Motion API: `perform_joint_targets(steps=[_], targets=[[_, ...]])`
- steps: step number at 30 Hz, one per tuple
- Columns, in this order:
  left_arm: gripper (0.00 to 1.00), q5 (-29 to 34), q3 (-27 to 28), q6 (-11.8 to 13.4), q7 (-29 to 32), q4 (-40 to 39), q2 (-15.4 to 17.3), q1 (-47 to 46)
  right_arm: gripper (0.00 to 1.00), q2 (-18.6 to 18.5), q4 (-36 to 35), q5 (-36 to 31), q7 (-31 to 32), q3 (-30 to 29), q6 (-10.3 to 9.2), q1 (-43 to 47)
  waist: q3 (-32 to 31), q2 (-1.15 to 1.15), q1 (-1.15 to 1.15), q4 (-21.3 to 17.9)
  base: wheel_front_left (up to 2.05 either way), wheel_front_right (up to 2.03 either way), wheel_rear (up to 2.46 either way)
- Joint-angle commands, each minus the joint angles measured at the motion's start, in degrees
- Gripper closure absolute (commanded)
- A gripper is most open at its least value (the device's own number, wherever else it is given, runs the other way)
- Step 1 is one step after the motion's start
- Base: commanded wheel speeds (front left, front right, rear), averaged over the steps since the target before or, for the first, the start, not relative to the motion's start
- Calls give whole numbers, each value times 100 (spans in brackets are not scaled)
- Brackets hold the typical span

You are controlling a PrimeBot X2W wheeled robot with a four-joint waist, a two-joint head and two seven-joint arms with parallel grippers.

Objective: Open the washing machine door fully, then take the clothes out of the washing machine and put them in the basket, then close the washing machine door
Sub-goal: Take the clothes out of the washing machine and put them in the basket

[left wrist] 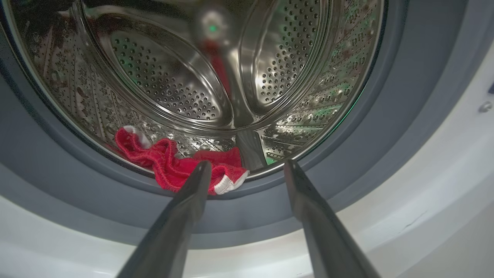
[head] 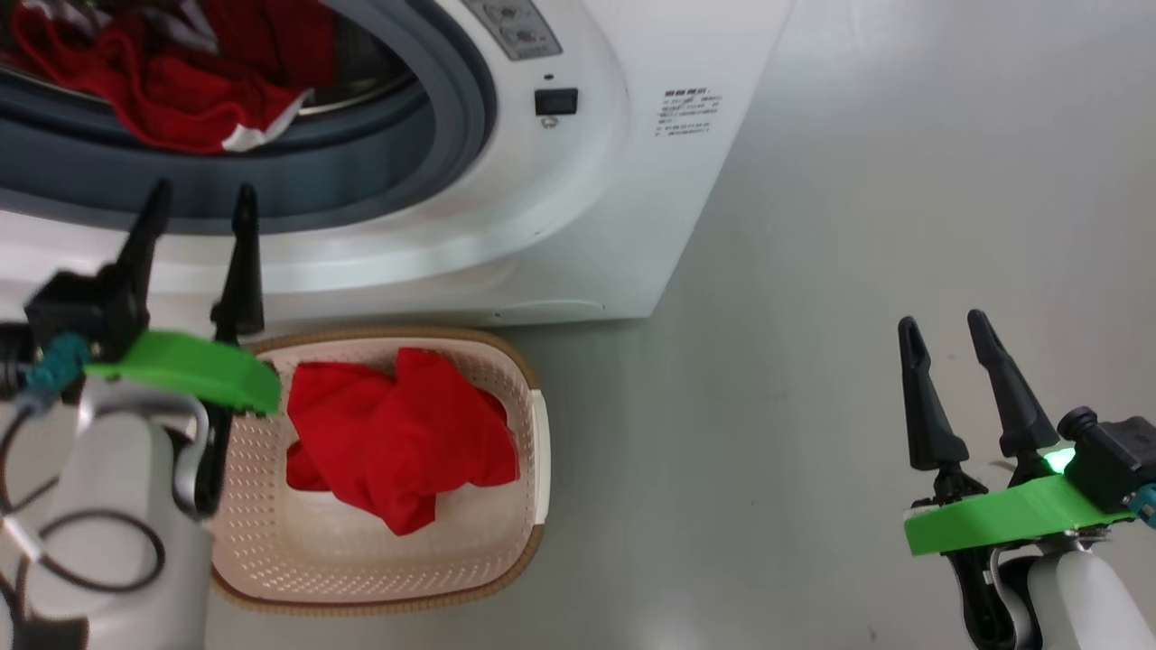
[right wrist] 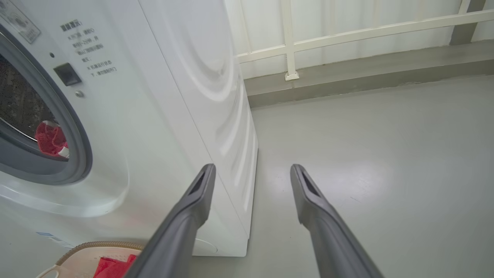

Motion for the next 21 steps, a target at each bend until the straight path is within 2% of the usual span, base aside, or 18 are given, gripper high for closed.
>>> perform_joint_targets(steps=[1, 6, 12, 21], targets=[[0, 59, 117, 3, -27, 135, 259, -349, 0, -3, -165, -48, -36, 79, 37, -145, 439, 0, 0, -51, 0, 0, 0], [0, 80, -18, 3, -27, 1164, 434, -1280, 0, 14, -206, -49, -36, 59, 37, -315, 740, 0, 0, -109, 0, 0, 0], [0, 91, -56, 15, -27, 1968, 582, -2041, 0, 25, -222, -40, -36, 52, 37, -440, 920, 0, 0, -172, 0, 0, 0], [0, 88, -119, 64, -9, 3146, 730, -2816, 0, 31, -199, 64, -36, 145, 37, -614, 1093, 0, 0, -331, 0, 0, 0]])
